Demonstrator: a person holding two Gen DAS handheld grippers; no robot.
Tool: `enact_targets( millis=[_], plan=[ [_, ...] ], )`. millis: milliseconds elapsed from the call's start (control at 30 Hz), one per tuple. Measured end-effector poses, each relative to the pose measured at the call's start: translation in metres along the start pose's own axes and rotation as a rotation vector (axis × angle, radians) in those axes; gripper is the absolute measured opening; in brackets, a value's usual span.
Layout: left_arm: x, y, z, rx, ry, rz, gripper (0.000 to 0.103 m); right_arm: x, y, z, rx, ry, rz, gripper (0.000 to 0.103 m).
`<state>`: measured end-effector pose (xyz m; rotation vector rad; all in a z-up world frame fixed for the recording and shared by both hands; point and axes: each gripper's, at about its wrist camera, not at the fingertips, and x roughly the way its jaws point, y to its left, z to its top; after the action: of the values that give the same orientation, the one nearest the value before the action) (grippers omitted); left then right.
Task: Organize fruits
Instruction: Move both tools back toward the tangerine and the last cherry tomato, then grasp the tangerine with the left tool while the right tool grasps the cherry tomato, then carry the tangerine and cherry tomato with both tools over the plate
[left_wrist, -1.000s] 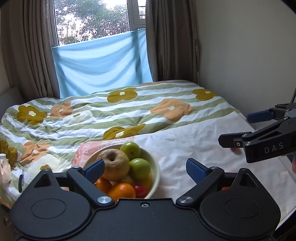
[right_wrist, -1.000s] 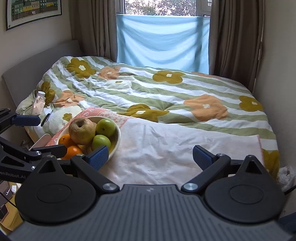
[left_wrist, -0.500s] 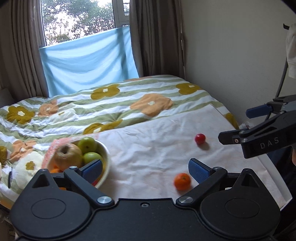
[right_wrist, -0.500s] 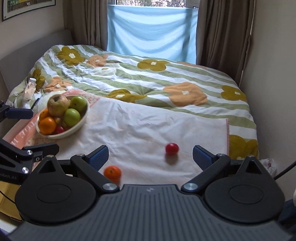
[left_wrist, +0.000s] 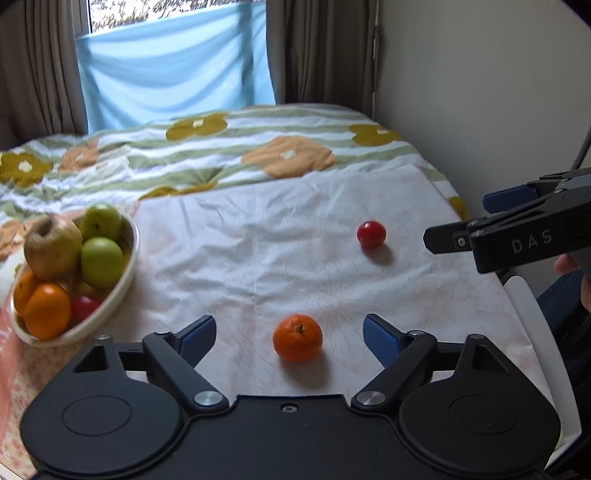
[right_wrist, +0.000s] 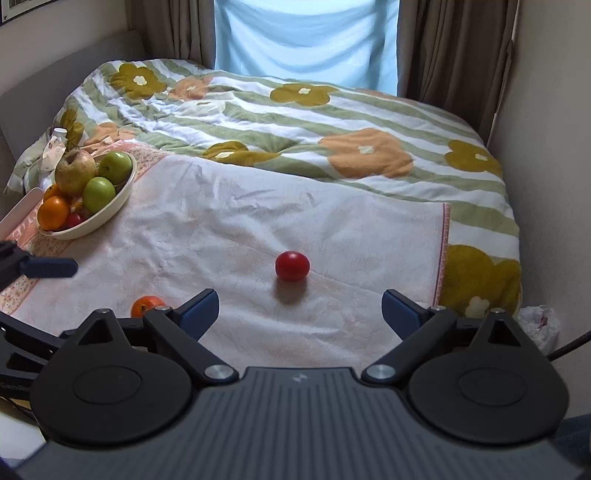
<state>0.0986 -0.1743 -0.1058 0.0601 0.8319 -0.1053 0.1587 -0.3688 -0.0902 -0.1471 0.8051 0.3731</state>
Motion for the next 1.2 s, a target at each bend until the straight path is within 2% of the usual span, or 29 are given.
enact_targets(
  millis=[233, 367, 400, 467, 533, 767, 1000, 1100, 1167, 1200],
  plan=[
    [0.029, -0.004, -0.002, -0.049, 0.066, 0.035, 0.072, 0.037, -0.009, 0.009, -0.038, 0.034, 0.048, 0.103],
    [0.041, -0.006, -0.002, -0.05, 0.081, 0.05, 0.068, 0.059, -0.009, 0.012, -0.056, 0.055, 0.08, 0.103],
    [0.044, -0.008, -0.002, -0.043, 0.087, 0.052, 0.063, 0.064, -0.009, 0.012, -0.058, 0.059, 0.089, 0.103],
    [0.048, -0.009, -0.003, -0.038, 0.099, 0.052, 0.056, 0.075, -0.009, 0.013, -0.061, 0.077, 0.103, 0.095],
    [0.052, -0.01, -0.005, -0.042, 0.114, 0.05, 0.046, 0.085, -0.008, 0.012, -0.057, 0.092, 0.111, 0.09],
    [0.054, -0.014, -0.007, -0.021, 0.117, 0.053, 0.043, 0.105, -0.005, 0.013, -0.057, 0.101, 0.133, 0.077],
    [0.054, -0.015, -0.006, -0.013, 0.118, 0.055, 0.042, 0.114, -0.007, 0.015, -0.058, 0.091, 0.121, 0.069],
    [0.054, -0.015, -0.006, -0.01, 0.117, 0.056, 0.042, 0.115, -0.008, 0.016, -0.06, 0.082, 0.112, 0.062],
    [0.053, -0.015, -0.006, -0.009, 0.116, 0.053, 0.042, 0.115, -0.009, 0.017, -0.061, 0.078, 0.11, 0.051],
    [0.053, -0.015, -0.006, -0.008, 0.115, 0.051, 0.042, 0.115, -0.009, 0.017, -0.062, 0.078, 0.111, 0.049]
  ],
)
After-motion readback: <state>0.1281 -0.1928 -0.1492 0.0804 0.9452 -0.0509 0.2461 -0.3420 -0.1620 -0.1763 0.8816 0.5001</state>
